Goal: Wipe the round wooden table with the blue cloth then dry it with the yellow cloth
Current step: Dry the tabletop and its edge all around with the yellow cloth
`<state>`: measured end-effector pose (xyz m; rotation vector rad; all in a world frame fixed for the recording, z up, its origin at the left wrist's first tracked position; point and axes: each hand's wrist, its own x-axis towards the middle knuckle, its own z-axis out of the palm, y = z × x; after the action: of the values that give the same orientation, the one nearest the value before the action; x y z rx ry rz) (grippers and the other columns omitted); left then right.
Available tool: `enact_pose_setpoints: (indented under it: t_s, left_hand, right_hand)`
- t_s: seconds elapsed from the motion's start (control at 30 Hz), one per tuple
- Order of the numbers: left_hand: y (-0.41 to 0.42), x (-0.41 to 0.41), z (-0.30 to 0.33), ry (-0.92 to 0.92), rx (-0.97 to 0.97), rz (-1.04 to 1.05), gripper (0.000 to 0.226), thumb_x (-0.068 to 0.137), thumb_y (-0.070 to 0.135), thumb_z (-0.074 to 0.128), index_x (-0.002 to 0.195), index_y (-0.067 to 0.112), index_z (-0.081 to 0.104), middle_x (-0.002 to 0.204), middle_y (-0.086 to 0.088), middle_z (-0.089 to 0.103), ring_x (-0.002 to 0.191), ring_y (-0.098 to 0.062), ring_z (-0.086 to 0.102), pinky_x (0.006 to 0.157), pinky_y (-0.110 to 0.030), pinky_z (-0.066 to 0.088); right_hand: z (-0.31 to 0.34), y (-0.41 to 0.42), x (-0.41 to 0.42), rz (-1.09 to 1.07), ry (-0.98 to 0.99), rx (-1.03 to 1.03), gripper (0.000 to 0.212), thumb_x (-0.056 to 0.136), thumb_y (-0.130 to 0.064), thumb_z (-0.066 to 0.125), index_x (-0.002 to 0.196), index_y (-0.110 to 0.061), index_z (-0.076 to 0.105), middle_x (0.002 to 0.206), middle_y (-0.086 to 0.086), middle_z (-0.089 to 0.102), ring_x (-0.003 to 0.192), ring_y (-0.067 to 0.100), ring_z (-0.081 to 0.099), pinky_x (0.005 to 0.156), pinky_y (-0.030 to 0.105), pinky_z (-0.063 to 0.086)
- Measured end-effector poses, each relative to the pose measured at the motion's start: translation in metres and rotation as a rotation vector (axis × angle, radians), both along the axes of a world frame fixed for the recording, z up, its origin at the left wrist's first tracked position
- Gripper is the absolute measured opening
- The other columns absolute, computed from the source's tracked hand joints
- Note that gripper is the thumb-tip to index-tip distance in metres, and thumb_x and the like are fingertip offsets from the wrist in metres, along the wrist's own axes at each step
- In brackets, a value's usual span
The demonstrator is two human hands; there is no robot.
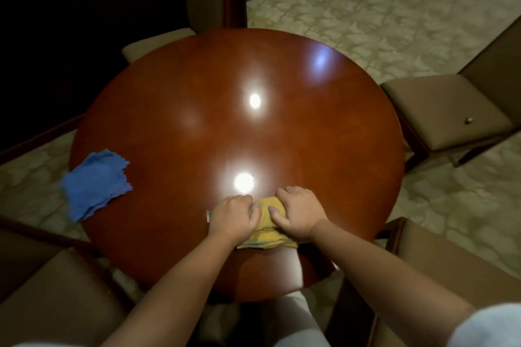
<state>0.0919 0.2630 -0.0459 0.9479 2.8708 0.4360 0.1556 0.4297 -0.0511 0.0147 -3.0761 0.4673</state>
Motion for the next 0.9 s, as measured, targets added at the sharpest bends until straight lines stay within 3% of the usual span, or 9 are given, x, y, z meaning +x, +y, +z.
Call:
enact_pose_setpoints:
  t_s: [0.1,0.23,0.47,0.9]
  left_hand:
    - [-0.013,0.03,-0.006,0.1,0.073,-0.053,0.034,0.079,0.033,0.038,0.056,0.012,0.052,0.052,-0.006,0.053,0.049,-0.028,0.055,0.042,-0.029,0.039]
    - [-0.021,0.044,-0.017,0.222,0.113,-0.054,0.027,0.079,0.03,0.044,0.059,0.013,0.05,0.056,-0.005,0.049,0.051,-0.027,0.05,0.046,-0.032,0.039]
    - [-0.015,0.025,-0.03,0.279,0.185,-0.098,0.029,0.082,0.029,0.042,0.061,0.012,0.052,0.058,-0.005,0.048,0.053,-0.027,0.049,0.046,-0.032,0.038]
    - [0.056,-0.125,-0.03,0.338,0.205,0.05,0.029,0.081,0.027,0.039,0.061,0.009,0.051,0.056,-0.008,0.049,0.047,-0.028,0.047,0.043,-0.029,0.033]
  right_hand:
    - [-0.008,-0.012,0.031,-0.037,0.129,0.029,0.039,0.081,-0.051,0.042,0.071,-0.014,0.049,0.065,0.006,0.048,0.058,0.029,0.048,0.053,0.033,0.028]
    - [-0.016,-0.018,0.047,-0.033,0.259,0.075,0.036,0.082,-0.048,0.046,0.076,-0.013,0.05,0.07,0.005,0.045,0.063,0.026,0.041,0.058,0.035,0.025]
    - [-0.019,-0.001,0.022,0.089,0.288,0.049,0.042,0.085,-0.051,0.041,0.078,-0.012,0.054,0.071,0.005,0.044,0.063,0.024,0.039,0.059,0.034,0.022]
    - [-0.018,0.071,-0.151,0.154,0.266,0.059,0.046,0.084,-0.05,0.039,0.078,-0.009,0.057,0.069,0.007,0.048,0.06,0.029,0.045,0.054,0.036,0.029]
